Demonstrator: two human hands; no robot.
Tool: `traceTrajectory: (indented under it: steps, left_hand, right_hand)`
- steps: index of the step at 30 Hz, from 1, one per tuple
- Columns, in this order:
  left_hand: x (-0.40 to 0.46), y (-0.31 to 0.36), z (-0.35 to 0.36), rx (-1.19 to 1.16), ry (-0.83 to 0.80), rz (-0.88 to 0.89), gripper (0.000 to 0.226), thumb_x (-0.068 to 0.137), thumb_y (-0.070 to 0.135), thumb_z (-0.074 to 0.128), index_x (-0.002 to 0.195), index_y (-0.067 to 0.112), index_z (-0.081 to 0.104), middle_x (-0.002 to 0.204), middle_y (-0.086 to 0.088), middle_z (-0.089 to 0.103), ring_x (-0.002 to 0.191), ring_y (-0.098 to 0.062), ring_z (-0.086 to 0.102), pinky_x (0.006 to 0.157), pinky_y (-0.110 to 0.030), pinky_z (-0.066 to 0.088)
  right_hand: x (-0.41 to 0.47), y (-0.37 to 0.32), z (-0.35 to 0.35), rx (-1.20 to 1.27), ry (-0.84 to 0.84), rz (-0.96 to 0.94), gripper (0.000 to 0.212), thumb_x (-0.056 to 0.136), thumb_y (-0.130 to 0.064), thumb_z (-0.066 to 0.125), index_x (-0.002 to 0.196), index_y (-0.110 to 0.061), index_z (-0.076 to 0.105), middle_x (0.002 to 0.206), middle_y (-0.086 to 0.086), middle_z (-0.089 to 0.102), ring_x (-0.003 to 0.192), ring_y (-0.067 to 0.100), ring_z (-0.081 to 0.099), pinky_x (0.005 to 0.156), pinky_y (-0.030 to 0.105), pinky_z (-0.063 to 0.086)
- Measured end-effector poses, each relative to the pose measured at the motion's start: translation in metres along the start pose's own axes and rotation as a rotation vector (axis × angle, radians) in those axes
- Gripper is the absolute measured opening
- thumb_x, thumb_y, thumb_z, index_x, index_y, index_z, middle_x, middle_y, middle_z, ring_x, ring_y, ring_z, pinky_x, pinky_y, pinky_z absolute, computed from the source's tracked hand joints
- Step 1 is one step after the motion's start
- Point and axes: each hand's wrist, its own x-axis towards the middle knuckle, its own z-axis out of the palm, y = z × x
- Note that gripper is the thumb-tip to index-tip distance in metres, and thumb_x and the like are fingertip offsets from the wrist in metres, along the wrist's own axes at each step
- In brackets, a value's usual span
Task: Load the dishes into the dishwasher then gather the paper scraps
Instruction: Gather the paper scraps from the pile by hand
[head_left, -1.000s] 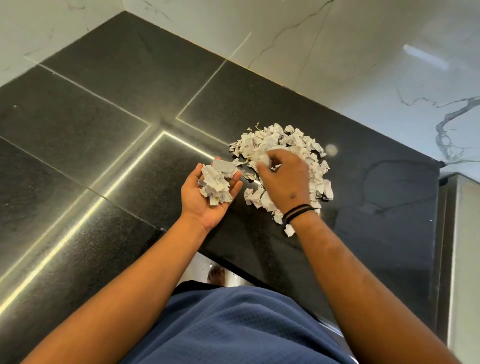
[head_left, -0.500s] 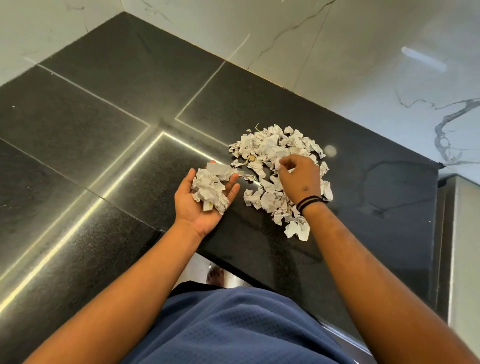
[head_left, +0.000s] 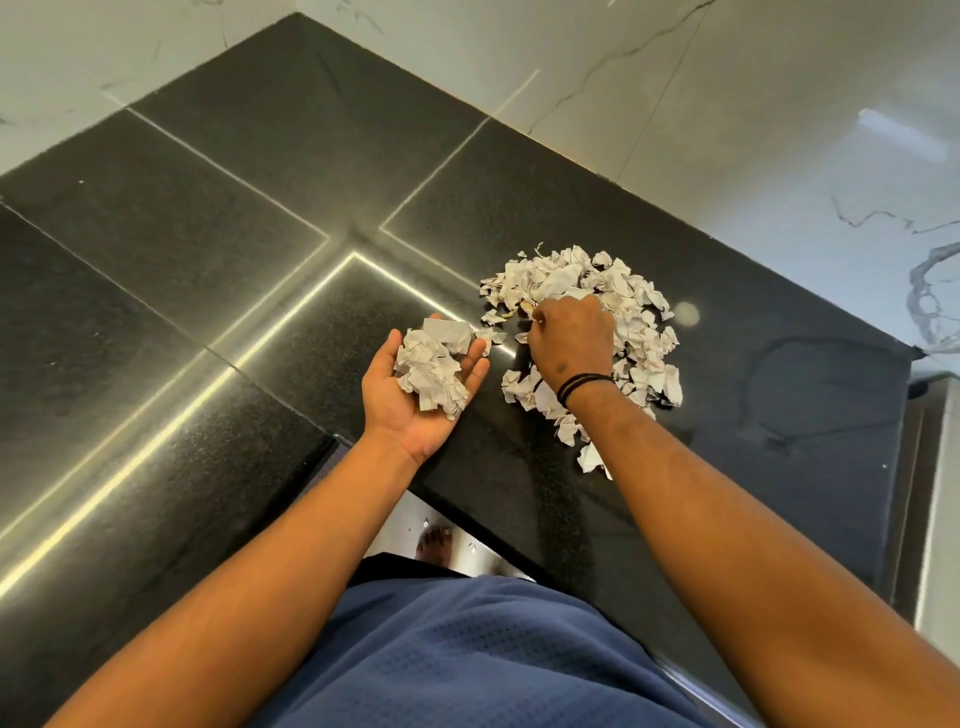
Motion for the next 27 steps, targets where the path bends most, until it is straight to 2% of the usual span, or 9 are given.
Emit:
traceTrajectory:
  steps: [5,9,11,13,15,17,21,24,27]
  left_hand:
    - [-0.010,-0.013,0.011,-0.072,-0.018,0.059,0.054,0.100,0.049,0.044,0.112,0.008,0.076,0.135,-0.021,0.062,0.126,-0.040,0.059,0.105,-0.051,0.047]
    - [-0.029,-0.030,0.020,-0.101,-0.061,0.084,0.058,0.102,0.049,0.039,0.105,0.006,0.077,0.115,-0.016,0.072,0.102,-0.033,0.071,0.090,-0.044,0.057]
    - [-0.041,-0.039,0.021,-0.124,-0.105,0.085,0.063,0.103,0.051,0.037,0.099,0.005,0.080,0.109,-0.014,0.073,0.099,-0.030,0.072,0.093,-0.042,0.055]
    - [-0.054,-0.047,0.015,-0.165,-0.104,0.132,0.063,0.102,0.052,0.037,0.103,0.005,0.079,0.116,-0.014,0.071,0.107,-0.030,0.069,0.105,-0.043,0.047]
    - [-0.059,-0.050,0.016,-0.182,-0.099,0.157,0.054,0.102,0.051,0.040,0.121,0.011,0.070,0.137,-0.013,0.060,0.124,-0.032,0.058,0.118,-0.044,0.034]
    - [-0.071,-0.056,0.008,-0.217,-0.068,0.219,0.050,0.101,0.051,0.042,0.132,0.016,0.061,0.146,-0.015,0.054,0.126,-0.036,0.056,0.118,-0.047,0.033]
    - [-0.110,-0.069,-0.027,-0.327,-0.089,0.344,0.050,0.102,0.050,0.041,0.131,0.014,0.061,0.136,-0.020,0.060,0.121,-0.041,0.059,0.110,-0.050,0.044]
    - [-0.144,-0.075,-0.059,-0.348,-0.018,0.415,0.059,0.104,0.049,0.035,0.115,0.005,0.073,0.121,-0.023,0.068,0.108,-0.039,0.068,0.097,-0.047,0.055]
    - [-0.180,-0.084,-0.097,-0.394,0.083,0.481,0.065,0.104,0.049,0.036,0.108,-0.002,0.075,0.126,-0.027,0.064,0.123,-0.040,0.057,0.116,-0.048,0.038]
  right_hand:
    - [-0.028,-0.015,-0.028,0.482,0.206,-0.130,0.007,0.091,-0.026,0.067,0.092,-0.022,0.073,0.084,-0.008,0.070,0.084,0.020,0.058,0.076,0.035,0.041]
    - [-0.058,-0.029,-0.041,0.528,0.214,-0.300,0.004,0.088,-0.025,0.071,0.086,-0.021,0.071,0.077,-0.009,0.069,0.076,0.018,0.059,0.074,0.039,0.046]
    - [-0.072,-0.030,-0.045,0.492,0.211,-0.370,0.009,0.088,-0.028,0.068,0.083,-0.020,0.070,0.077,-0.007,0.068,0.076,0.020,0.057,0.071,0.041,0.047]
    - [-0.086,-0.030,-0.048,0.530,0.226,-0.411,0.017,0.089,-0.032,0.061,0.083,-0.019,0.070,0.081,-0.004,0.066,0.080,0.021,0.056,0.073,0.038,0.046]
    - [-0.092,-0.027,-0.054,0.645,0.319,-0.345,0.015,0.091,-0.026,0.061,0.088,-0.015,0.071,0.089,0.000,0.061,0.085,0.019,0.055,0.074,0.031,0.046]
    - [-0.105,-0.028,-0.059,0.821,0.356,-0.292,0.014,0.093,-0.022,0.061,0.096,-0.013,0.070,0.098,-0.001,0.056,0.089,0.021,0.057,0.076,0.035,0.052]
    - [-0.146,-0.047,-0.037,1.094,0.111,-0.173,0.022,0.095,-0.031,0.059,0.110,-0.018,0.067,0.109,-0.004,0.059,0.102,0.021,0.062,0.086,0.050,0.054]
    - [-0.184,-0.068,-0.013,1.344,-0.195,-0.091,0.034,0.094,-0.046,0.060,0.119,-0.023,0.066,0.114,0.014,0.065,0.105,0.031,0.065,0.092,0.056,0.053]
    - [-0.225,-0.089,-0.005,1.490,-0.436,-0.057,0.033,0.104,-0.021,0.050,0.127,0.000,0.061,0.094,0.021,0.064,0.085,0.003,0.064,0.080,0.024,0.053]
